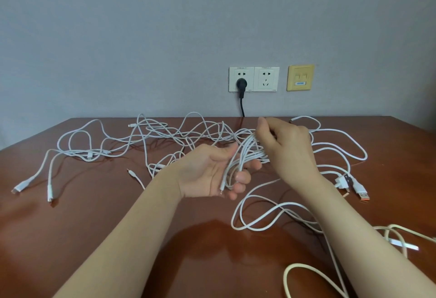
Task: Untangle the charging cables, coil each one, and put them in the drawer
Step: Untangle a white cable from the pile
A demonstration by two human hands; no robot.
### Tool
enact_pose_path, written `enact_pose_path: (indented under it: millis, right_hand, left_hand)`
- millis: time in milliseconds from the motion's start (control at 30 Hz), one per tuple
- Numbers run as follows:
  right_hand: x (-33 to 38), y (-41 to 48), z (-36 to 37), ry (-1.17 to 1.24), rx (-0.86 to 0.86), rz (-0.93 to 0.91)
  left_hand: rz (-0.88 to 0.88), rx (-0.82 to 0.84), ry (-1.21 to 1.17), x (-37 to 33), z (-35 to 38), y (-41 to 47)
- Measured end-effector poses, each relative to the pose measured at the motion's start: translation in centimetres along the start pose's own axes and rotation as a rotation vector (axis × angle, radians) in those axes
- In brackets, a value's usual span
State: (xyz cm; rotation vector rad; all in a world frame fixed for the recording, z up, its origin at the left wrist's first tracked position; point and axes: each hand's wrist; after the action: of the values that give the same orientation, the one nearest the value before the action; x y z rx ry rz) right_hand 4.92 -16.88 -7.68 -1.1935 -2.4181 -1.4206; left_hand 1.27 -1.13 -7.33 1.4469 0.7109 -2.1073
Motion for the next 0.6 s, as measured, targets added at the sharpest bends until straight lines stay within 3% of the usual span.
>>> enact_pose_path:
  millis: [100, 333, 500, 600]
  right_hand:
    - [0.0, 0.0, -0.1, -0.018, -0.007, -0.004]
    - [-0.4, 0.2, -0.4, -0.064, -0.024, 0.066]
    - [-0.8, 0.1, -0.4, -0.065, 0.053, 0.051]
    - [-0.8, 0.1, -0.5, 0.066, 0.135, 0.093]
  left_hand:
    - [0.016, 0.042, 0.004, 0.3, -0.1, 0.4]
    - [0.076, -0.091, 0.115, 0.1, 0.4, 1.0]
    - [0.059, -0.278, 0.277, 0.0, 0.1, 1.4]
    - [0.095, -0.376, 0.302, -0.2, -0.4, 1.4]
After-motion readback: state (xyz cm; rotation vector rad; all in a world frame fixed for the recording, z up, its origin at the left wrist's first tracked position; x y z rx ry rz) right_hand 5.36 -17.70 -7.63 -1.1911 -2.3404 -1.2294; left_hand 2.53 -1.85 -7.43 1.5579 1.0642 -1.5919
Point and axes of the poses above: each hand's wrist, its own y-axis towards the middle knuckle, its own z-axis out of the palm, x = y × z, and after that the axes turned 8 degrees about x, right-handed
